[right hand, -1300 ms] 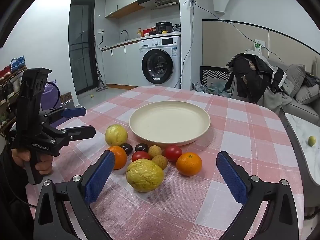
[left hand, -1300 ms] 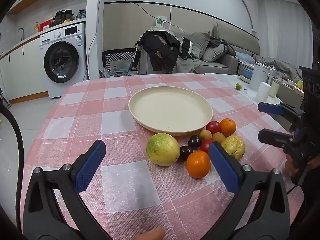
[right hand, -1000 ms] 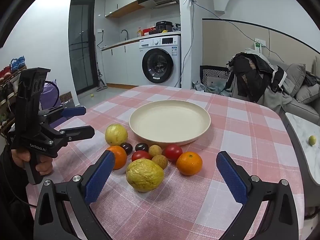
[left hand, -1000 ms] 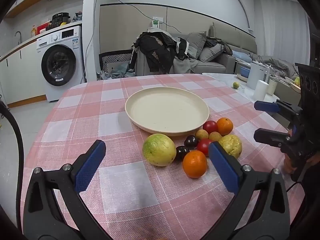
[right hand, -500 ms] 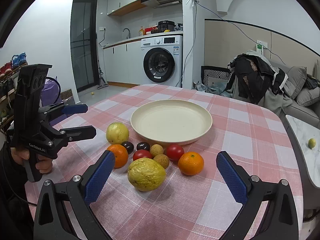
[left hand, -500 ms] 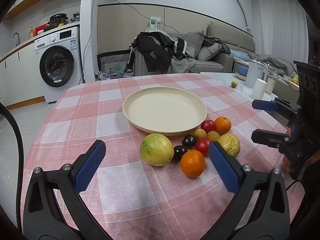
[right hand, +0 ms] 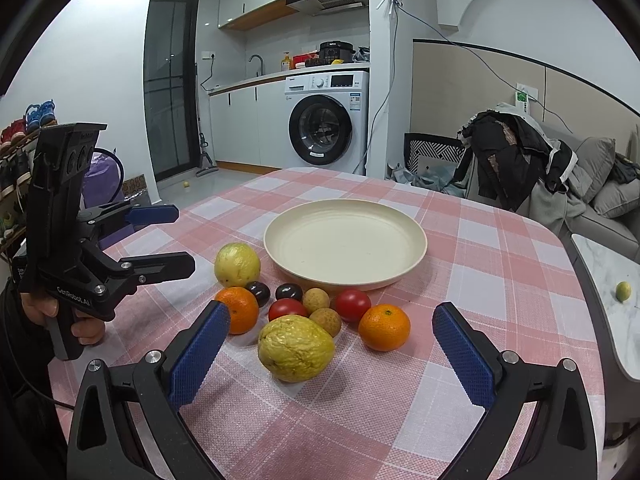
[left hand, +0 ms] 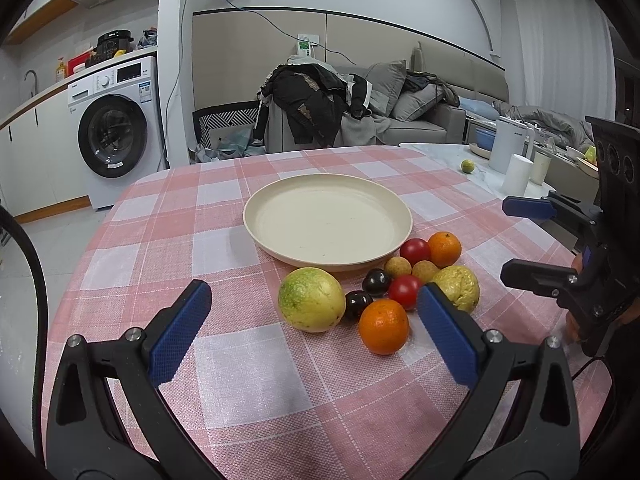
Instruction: Organize fruits
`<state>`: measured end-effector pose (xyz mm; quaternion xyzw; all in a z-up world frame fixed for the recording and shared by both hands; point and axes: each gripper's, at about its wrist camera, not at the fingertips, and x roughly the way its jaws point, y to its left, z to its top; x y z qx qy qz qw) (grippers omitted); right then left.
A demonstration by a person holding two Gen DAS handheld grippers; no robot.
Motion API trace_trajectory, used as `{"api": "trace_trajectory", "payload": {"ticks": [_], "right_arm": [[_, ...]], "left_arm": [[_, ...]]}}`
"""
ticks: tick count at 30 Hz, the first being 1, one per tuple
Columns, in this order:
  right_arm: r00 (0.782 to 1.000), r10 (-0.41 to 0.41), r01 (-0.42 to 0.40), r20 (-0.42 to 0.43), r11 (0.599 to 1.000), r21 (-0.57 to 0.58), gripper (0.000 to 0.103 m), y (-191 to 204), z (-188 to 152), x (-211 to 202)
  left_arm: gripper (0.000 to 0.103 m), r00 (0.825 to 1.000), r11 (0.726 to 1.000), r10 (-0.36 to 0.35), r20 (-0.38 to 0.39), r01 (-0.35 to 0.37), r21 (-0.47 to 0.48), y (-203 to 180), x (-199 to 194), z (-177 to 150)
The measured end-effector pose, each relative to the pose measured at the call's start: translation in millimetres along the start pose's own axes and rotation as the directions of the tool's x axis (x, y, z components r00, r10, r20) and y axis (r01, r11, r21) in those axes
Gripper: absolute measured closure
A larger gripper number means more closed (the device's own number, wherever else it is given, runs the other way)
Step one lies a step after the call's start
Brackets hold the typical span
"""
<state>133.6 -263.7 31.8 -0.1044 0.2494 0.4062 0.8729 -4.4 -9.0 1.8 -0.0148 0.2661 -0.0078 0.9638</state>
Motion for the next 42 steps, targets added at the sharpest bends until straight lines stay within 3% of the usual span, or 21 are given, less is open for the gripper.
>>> {"api": "trace_trajectory", "payload": {"ticks": [42], "right_arm": [[1.0, 0.002, -0.002, -0.008, 1.0, -0.008, 0.0, 1.9, -1.4, 1.7]], "left_arm": [[0.001, 1.0, 1.0, -0.003, -0.001, 0.003, 0.006, -1.0, 1.3, -1.2]]}}
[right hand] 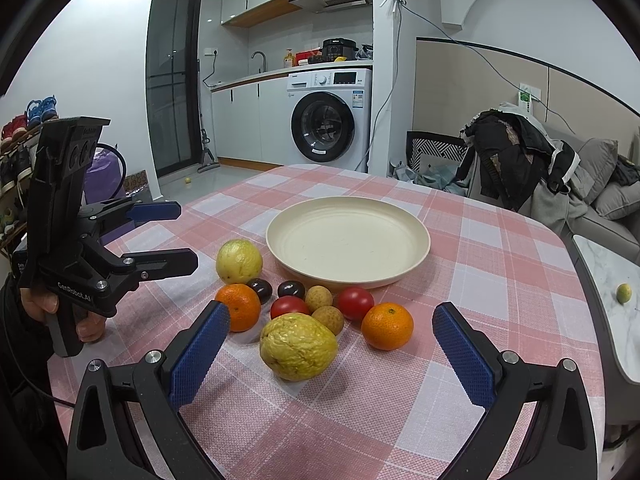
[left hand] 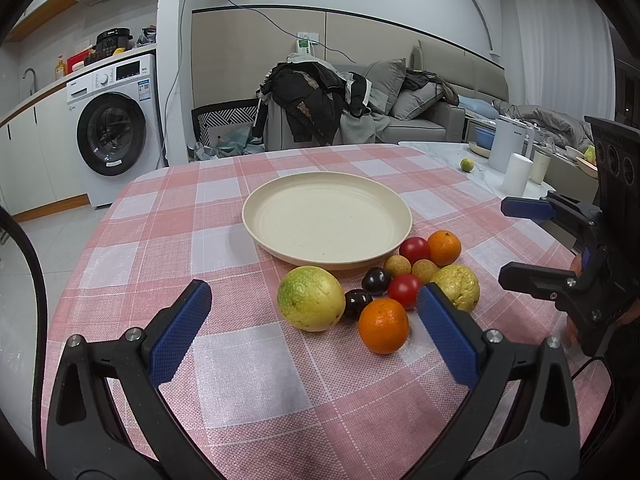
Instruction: Organize fruits
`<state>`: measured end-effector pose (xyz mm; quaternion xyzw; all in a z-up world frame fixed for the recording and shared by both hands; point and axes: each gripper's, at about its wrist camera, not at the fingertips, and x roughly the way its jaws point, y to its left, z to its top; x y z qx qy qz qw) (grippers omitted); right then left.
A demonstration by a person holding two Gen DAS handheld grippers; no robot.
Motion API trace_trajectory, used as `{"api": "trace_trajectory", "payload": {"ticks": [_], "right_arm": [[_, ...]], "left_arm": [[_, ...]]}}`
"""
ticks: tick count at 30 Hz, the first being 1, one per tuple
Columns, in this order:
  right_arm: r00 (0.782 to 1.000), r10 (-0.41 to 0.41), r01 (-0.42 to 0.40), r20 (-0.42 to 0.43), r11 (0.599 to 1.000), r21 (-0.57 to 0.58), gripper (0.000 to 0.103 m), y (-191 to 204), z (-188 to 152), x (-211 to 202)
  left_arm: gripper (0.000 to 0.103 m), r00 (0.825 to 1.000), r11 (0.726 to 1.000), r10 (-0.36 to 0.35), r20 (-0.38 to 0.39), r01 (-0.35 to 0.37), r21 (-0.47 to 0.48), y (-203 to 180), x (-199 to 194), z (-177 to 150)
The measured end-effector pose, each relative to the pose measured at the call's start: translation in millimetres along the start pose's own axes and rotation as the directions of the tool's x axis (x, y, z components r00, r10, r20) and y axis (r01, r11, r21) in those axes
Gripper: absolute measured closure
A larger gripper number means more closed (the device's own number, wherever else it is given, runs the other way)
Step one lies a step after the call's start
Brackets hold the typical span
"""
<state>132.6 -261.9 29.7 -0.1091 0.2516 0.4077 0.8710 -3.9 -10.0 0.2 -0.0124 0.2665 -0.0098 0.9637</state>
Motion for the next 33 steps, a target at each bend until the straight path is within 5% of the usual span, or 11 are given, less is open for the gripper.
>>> {"api": "trace_trajectory", "payload": {"ticks": [33], "right_arm": [[1.0, -0.013, 0.013, -0.014, 1.0, 0.004, 0.0, -5.0, 0.4, -0.7]], "left_arm": [[0.001, 1.0, 1.0, 0.001, -0.009, -0.001, -0.005, -0.4, 3.9, -2.2]]}}
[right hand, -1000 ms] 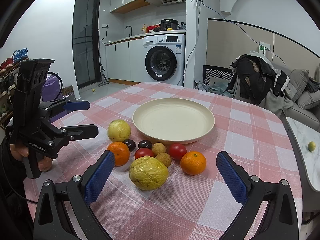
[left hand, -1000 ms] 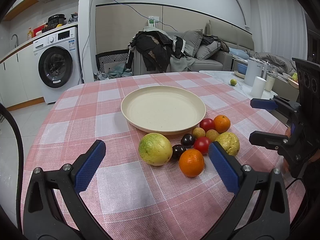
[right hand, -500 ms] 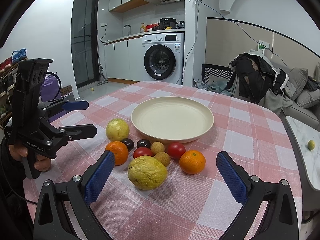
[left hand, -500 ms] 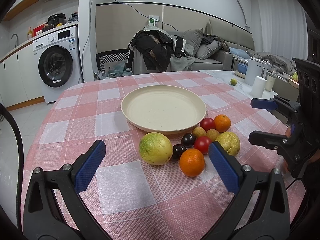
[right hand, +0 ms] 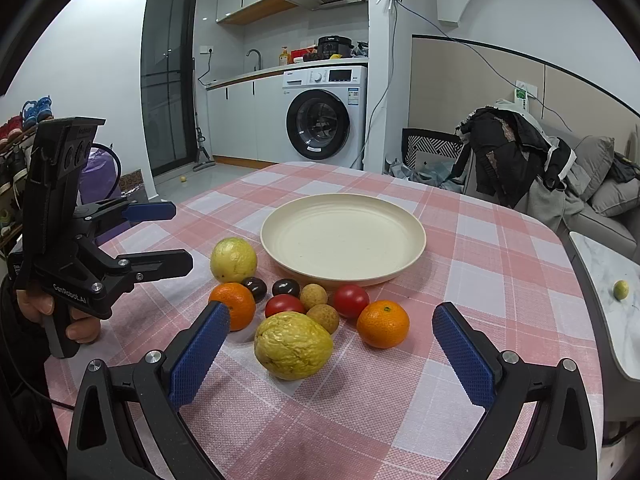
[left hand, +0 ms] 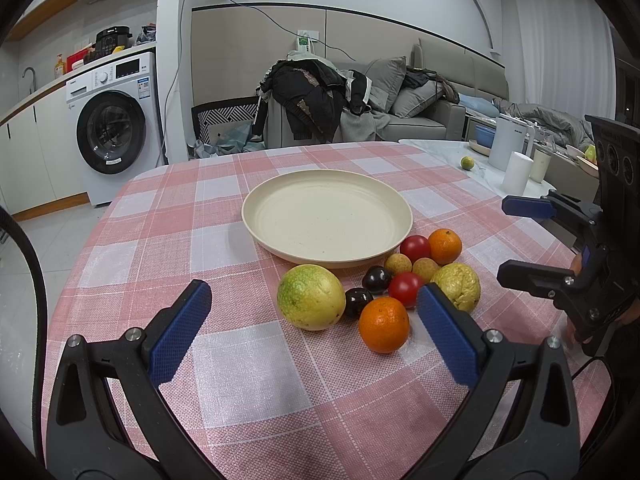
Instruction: Organize fruits
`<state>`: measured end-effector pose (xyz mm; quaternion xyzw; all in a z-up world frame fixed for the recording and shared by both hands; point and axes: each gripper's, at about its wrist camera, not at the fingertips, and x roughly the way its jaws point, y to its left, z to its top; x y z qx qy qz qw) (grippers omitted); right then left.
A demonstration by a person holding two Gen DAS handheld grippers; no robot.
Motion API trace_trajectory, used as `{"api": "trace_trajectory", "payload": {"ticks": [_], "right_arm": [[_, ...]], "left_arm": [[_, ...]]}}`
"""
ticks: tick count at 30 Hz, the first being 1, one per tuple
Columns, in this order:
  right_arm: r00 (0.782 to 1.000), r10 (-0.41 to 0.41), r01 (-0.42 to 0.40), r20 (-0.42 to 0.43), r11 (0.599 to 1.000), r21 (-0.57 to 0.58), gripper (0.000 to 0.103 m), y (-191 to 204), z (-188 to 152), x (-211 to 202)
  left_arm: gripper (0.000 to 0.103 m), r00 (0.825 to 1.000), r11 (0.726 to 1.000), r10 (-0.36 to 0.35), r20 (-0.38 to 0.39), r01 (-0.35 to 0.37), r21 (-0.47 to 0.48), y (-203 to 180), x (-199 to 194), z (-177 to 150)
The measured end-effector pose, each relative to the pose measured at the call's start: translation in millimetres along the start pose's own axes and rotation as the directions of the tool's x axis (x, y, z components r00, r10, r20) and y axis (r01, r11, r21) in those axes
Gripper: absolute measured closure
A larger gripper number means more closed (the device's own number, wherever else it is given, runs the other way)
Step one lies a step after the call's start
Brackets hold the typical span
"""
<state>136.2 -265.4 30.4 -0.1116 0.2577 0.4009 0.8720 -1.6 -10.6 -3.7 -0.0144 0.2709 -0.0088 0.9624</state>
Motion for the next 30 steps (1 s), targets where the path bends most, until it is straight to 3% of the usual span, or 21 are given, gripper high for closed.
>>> {"api": "trace_trajectory", "payload": {"ticks": [30], "right_arm": [[0.998, -0.048, 0.049, -0.049, 0.998, 0.026, 0.0, -3, 4, 11]], "left_arm": [[0.001, 1.0, 1.0, 0.01, -0.024, -0.01, 0.01, -1, 5, 0]]}}
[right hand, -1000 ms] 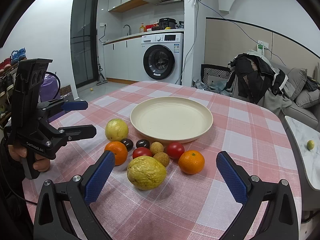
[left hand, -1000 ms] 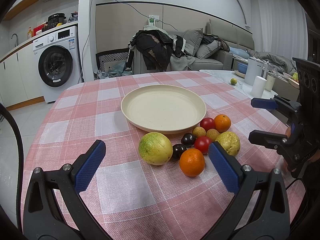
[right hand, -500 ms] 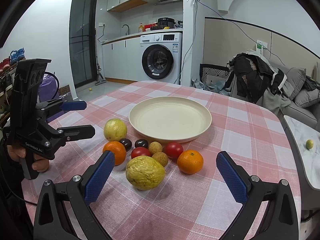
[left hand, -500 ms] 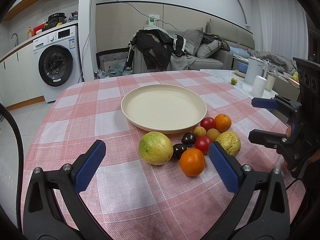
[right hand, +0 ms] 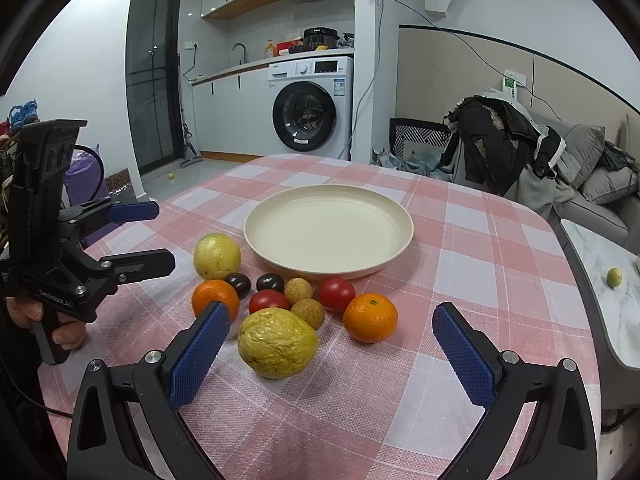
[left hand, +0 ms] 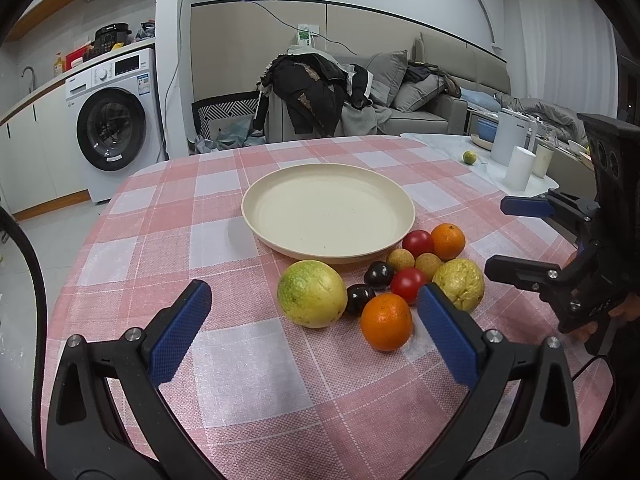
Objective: Organize fruits
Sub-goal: 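Grasp the small mandarin with the left tool while the right tool grasps the yellow lumpy citrus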
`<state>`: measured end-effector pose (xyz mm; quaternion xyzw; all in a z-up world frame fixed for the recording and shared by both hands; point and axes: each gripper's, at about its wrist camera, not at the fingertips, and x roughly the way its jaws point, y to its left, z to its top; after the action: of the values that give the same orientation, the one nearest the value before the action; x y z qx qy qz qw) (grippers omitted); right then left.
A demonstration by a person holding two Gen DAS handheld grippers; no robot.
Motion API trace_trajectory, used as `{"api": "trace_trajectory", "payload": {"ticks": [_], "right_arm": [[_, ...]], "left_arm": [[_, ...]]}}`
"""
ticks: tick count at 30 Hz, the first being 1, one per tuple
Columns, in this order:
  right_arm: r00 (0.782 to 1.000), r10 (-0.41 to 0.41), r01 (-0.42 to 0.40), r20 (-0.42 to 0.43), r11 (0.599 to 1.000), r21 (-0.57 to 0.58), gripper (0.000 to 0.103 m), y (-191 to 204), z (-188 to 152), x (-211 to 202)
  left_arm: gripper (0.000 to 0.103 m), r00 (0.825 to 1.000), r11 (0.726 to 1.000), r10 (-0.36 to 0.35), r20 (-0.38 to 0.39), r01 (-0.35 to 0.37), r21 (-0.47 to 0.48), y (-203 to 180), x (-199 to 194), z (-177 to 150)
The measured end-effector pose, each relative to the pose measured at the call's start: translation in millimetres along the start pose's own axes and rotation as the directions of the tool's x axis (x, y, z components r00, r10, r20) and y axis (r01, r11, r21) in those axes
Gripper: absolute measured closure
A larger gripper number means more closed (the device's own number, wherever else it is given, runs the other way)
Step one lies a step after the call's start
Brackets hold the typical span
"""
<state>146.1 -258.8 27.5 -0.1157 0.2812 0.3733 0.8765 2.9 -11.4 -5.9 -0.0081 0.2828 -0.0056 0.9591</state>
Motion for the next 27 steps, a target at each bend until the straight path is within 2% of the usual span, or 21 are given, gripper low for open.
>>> {"api": "trace_trajectory", "payload": {"ticks": [5, 12, 16, 18, 20, 27], "right_arm": [[0.999, -0.016, 0.016, -0.041, 1.0, 0.014, 0.0, -2, 1, 9], [0.993, 0.029, -0.021, -0.118, 0.997, 0.07, 0.0, -7, 0, 19], [0.985, 0.048, -0.036, -0.166, 0.997, 0.073, 0.001, -5, -3, 27], [0.98, 0.06, -0.046, -0.191, 0.996, 0.077, 0.008, -3, -5, 31], [0.972, 0.1, -0.079, -0.211, 0.991, 0.104, 0.014, -4, -6, 34], [0.954, 0.18, -0.152, -0.239, 0.98, 0.132, 0.016, 4, -8, 43]], "left_arm": [[0.001, 1.0, 1.0, -0.002, -0.028, 0.002, 0.002, -2, 2, 0], [0.001, 0.995, 0.999, -0.046, -0.088, 0.048, 0.023, -10, 6, -1], [0.001, 0.991, 0.998, -0.047, -0.122, 0.052, 0.038, -16, 12, -3], [0.001, 0.988, 0.997, -0.064, -0.144, 0.07, 0.032, -17, 15, -3], [0.003, 0.984, 0.995, -0.095, -0.154, 0.1, 0.023, -17, 16, -5], [0.015, 0.966, 0.987, -0.154, -0.205, 0.158, 0.003, -20, 25, -10]]}}
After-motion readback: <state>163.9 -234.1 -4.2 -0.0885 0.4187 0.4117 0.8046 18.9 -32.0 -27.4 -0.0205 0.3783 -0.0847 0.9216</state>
